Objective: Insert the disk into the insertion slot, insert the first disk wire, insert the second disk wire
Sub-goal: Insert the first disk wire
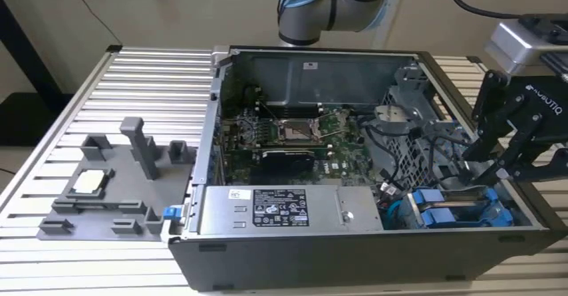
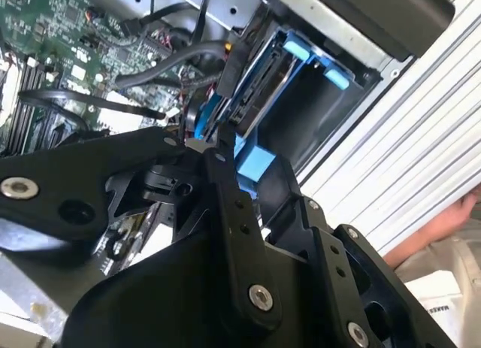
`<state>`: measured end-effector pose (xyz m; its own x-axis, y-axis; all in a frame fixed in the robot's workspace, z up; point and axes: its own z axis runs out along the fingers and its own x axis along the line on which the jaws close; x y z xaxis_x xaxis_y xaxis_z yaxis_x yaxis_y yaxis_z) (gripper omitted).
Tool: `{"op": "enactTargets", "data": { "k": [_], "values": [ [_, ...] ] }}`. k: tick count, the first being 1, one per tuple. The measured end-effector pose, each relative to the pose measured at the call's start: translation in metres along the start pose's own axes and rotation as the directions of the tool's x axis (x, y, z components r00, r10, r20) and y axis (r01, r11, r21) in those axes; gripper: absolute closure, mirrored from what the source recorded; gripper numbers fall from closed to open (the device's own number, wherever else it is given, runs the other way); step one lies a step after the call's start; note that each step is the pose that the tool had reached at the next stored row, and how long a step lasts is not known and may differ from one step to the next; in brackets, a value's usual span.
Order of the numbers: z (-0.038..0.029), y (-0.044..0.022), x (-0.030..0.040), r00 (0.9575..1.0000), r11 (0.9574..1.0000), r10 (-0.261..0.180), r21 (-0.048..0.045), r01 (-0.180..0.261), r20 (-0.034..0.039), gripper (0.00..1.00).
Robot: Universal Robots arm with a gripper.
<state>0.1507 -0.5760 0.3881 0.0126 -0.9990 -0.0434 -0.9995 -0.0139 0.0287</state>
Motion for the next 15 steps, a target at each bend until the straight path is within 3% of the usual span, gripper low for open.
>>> {"op": "enactTargets", "data": {
  "k": [4, 5, 6, 9, 12, 15],
  "values": [
    [-0.0001, 0.0, -0.0001, 0.9999, 0.9976, -0.013, 0.0681, 0.013, 0.0076, 0.59],
    [0.0, 0.0, -0.0001, 0.9998, 0.9966, -0.016, 0.0814, 0.015, 0.0131, 0.59],
    [0.0, 0.0, -0.0003, 0.9997, 0.9959, -0.019, 0.0888, 0.017, 0.017, 0.59],
    [-0.0001, 0.0, -0.0024, 0.9995, 0.9957, -0.024, 0.09, 0.022, 0.0191, 0.59],
    [-0.0067, 0.0002, -0.0034, 0.9994, 0.9956, -0.029, 0.0898, 0.027, 0.0194, 0.59],
    [-0.0075, 0.0002, -0.0053, 0.9993, 0.9954, -0.032, 0.0913, 0.029, 0.0223, 0.59]
  ]
}}
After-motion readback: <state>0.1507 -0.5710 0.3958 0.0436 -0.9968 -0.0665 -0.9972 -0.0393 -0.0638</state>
